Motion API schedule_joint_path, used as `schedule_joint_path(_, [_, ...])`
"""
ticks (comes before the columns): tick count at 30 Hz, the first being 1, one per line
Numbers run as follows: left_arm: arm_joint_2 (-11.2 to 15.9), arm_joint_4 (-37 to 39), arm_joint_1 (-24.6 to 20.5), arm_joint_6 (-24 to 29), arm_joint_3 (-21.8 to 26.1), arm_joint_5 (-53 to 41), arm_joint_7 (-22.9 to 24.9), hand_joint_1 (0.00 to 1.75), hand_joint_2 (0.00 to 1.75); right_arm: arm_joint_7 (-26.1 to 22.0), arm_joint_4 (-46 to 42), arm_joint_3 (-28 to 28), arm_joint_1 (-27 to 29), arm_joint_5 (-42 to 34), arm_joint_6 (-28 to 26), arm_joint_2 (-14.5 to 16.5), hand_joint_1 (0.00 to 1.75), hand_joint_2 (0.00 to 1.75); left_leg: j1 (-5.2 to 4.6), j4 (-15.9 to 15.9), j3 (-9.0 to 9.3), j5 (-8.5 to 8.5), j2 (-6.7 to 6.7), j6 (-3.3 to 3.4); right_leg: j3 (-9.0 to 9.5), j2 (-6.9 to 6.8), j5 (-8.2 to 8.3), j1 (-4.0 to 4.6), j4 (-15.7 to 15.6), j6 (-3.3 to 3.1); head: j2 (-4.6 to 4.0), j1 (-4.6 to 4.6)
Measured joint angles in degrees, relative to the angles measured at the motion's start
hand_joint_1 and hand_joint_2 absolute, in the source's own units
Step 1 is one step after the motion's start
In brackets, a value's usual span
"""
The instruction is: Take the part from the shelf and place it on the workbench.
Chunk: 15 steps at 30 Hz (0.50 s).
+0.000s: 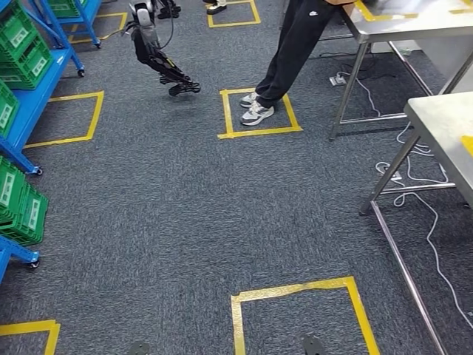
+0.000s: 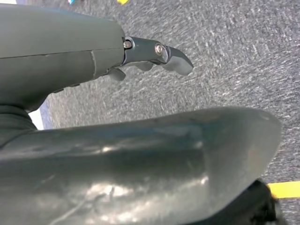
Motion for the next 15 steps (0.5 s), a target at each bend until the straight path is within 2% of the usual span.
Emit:
schedule_joint_path(1, [-0.09, 0.0, -0.12, 0.0, 0.0, -0.04, 0.0, 0.0, 0.0, -0.04, 0.0, -0.01, 0.14, -0.07, -0.01, -0.02, 0.0, 0.0, -0.04, 3.91, -1.89, -1.99, 1.06, -0.12, -0.05, -0.78, -0.04, 0.11, -0.01, -0.2, 0.0, -0.14])
schedule_joint_path(2, [-0.16, 0.0, -0.19, 0.0, 0.0, -0.08, 0.0, 0.0, 0.0, 0.02, 0.0, -0.01, 0.32, -0.12, -0.02, -0.04, 0.0, 0.0, -0.03, 7.8, -3.75, -3.63, 1.44, -0.22, -0.09, -1.63, -0.09, 0.21, -0.01, -0.31, 0.0, -0.15])
schedule_joint_path(3, [-0.23, 0.0, -0.17, 0.0, 0.0, -0.07, 0.0, 0.0, 0.0, 0.12, 0.0, -0.02, 0.47, -0.14, -0.03, -0.07, 0.0, 0.0, -0.02, 10.48, -4.99, -4.41, 1.56, -0.26, -0.11, -2.46, -0.13, 0.27, -0.01, -0.38, 0.0, -0.14])
schedule_joint_path(4, [-0.29, 0.0, -0.09, 0.01, 0.0, -0.03, -0.01, 0.0, 0.0, 0.25, 0.0, -0.02, 0.57, -0.14, -0.04, -0.09, 0.0, 0.0, -0.03, 11.11, -5.2, -4.06, 1.61, -0.26, -0.11, -3.21, -0.17, 0.3, 0.0, -0.39, 0.0, -0.15])
schedule_joint_path(5, [-0.34, 0.0, -0.01, 0.01, 0.0, -0.01, -0.02, 0.0, 0.0, 0.36, 0.0, -0.02, 0.6, -0.14, -0.04, -0.1, 0.0, 0.0, -0.03, 9.4, -4.21, -2.67, 1.78, -0.22, -0.07, -3.88, -0.21, 0.31, 0.0, -0.37, 0.0, -0.15])
schedule_joint_path(6, [-0.38, 0.0, 0.02, 0.02, 0.0, 0.02, -0.04, 0.0, 0.0, 0.43, 0.0, -0.02, 0.61, -0.17, -0.05, -0.12, 0.0, 0.0, -0.04, 5.9, -2.23, -0.73, 2.42, -0.13, 0.01, -4.52, -0.26, 0.32, 0.0, -0.29, 0.0, -0.15])
schedule_joint_path(8, [-0.54, 0.0, -0.2, 0.01, 0.0, -0.02, -0.07, 0.0, 0.0, 0.43, 0.0, -0.02, 0.62, -0.3, -0.05, -0.18, 0.0, 0.0, -0.32, -1.75, 1.94, 1.93, 4.85, 0.2, 0.16, -5.64, -0.52, 0.6, 0.08, 0.13, 0.0, -0.17])
schedule_joint_path(9, [-0.62, 0.0, -0.36, 0.01, 0.0, -0.1, -0.07, 0.0, 0.0, 0.38, 0.0, -0.02, 0.61, -0.4, -0.08, -0.24, 0.0, 0.0, -0.48, -4.03, 3.1, 2.36, 5.73, 0.48, 0.25, -6.13, -0.66, 0.76, 0.1, 0.4, 0.0, -0.12])
schedule_joint_path(10, [-0.68, 0.0, -0.46, 0.0, 0.0, -0.2, -0.08, 0.0, 0.0, 0.32, 0.0, -0.02, 0.59, -0.48, -0.11, -0.29, 0.0, 0.0, -0.68, -5.0, 3.46, 2.28, 5.98, 0.8, 0.35, -6.66, -0.76, 0.9, 0.08, 0.68, 0.0, -0.07])
schedule_joint_path(12, [-0.68, 0.0, -0.37, 0.0, 0.0, -0.37, -0.15, 0.0, 0.0, 0.21, 0.0, -0.03, 0.38, -0.55, -0.17, -0.35, 0.0, 0.0, -0.71, -5.31, 3.38, 2.39, 4.79, 1.55, 0.62, -7.38, -0.98, 0.8, -0.03, 1.29, 0.0, 0.01])
schedule_joint_path(13, [-0.68, 0.0, -0.28, 0.01, 0.0, -0.39, -0.25, 0.0, 0.0, 0.2, 0.0, -0.03, 0.25, -0.52, -0.17, -0.36, 0.0, 0.0, -0.61, -5.41, 3.41, 2.5, 4.21, 1.89, 0.55, -6.68, -1.42, 0.7, 0.39, 1.67, 0.0, 0.08])
schedule_joint_path(14, [-0.7, 0.0, -0.3, 0.01, 0.0, -0.41, -0.37, 0.0, 0.0, 0.2, 0.0, -0.03, 0.14, -0.48, -0.17, -0.36, 0.0, 0.0, -0.45, -5.51, 3.45, 2.64, 3.65, 2.22, -0.01, -5.36, -2.42, 0.59, 1.84, 2.01, 0.0, 0.2])
schedule_joint_path(15, [-0.76, 0.0, -0.41, 0.0, 0.0, -0.42, -0.51, 0.0, 0.0, 0.23, 0.0, -0.02, 0.11, -0.44, -0.19, -0.37, 0.0, 0.0, -0.3, -5.57, 3.48, 2.76, 3.07, 2.49, -1.22, -3.71, -4.01, 0.48, 4.61, 2.28, 0.0, 0.32])
